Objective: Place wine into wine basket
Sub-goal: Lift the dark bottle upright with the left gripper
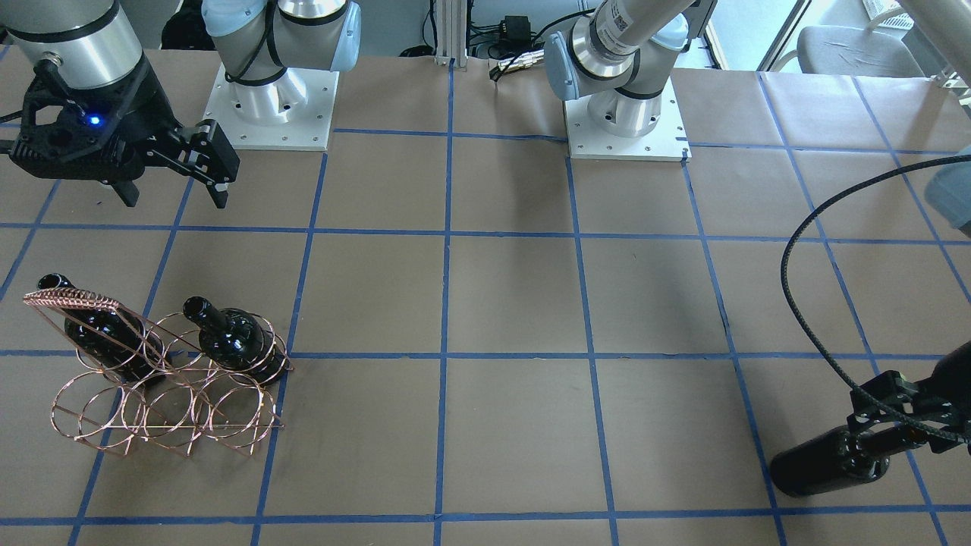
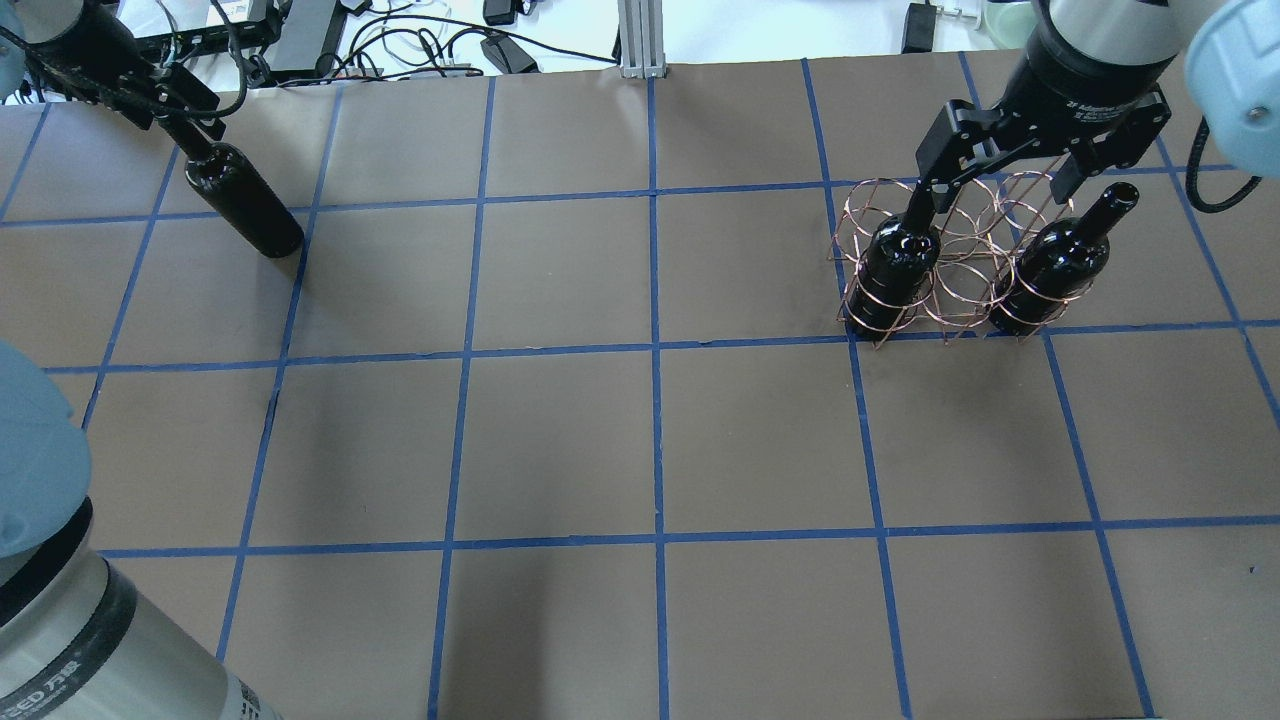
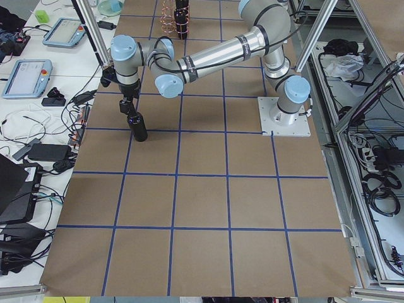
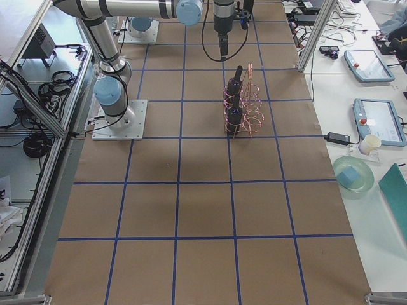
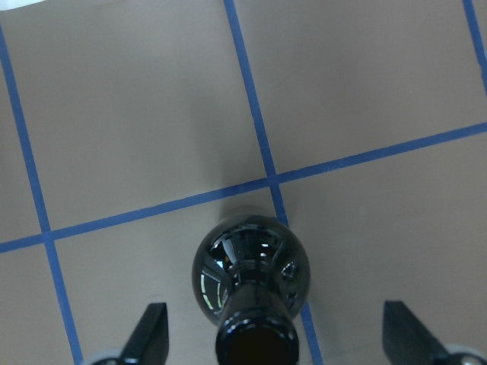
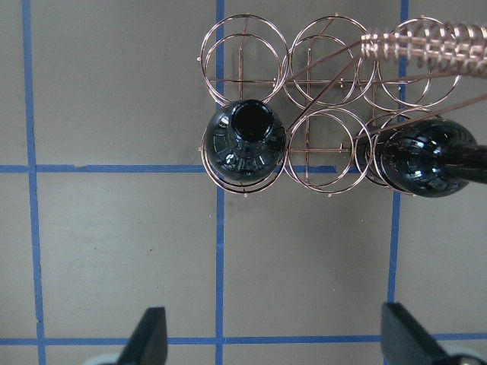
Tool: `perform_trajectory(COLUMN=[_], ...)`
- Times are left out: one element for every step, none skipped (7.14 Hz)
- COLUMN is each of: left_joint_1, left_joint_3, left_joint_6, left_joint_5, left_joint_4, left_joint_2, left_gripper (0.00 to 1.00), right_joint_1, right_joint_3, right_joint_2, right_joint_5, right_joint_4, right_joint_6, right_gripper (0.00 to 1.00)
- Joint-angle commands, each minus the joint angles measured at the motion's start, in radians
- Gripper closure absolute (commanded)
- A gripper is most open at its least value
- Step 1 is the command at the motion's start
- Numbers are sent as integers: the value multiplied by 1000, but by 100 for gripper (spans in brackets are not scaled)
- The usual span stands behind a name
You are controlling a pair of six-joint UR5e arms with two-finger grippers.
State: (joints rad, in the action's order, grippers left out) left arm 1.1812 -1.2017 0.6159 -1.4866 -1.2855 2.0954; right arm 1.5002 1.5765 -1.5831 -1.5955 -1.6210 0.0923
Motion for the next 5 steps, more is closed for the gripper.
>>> perform_trajectory(left_joint_1=[0,0,0,0,0], left_joint_3=[8,8,8,7,7], left_joint_6=[-1,-1,1,1,1], left_joint_5=[0,0,-1,-1,-3], left_joint_4=[5,5,5,5,5], left_joint_2=[14,14,14,17,17], left_gripper=[3,19,33,34,34], right_joint_1=[0,0,0,2,0], right_joint_3=[0,0,0,0,0], right_joint_2=[0,0,2,2,0], right_joint_5=[2,2,3,2,2], right_joint_4=[1,1,1,3,3], right_joint_6=[1,1,1,4,3], right_gripper=[0,0,0,0,0])
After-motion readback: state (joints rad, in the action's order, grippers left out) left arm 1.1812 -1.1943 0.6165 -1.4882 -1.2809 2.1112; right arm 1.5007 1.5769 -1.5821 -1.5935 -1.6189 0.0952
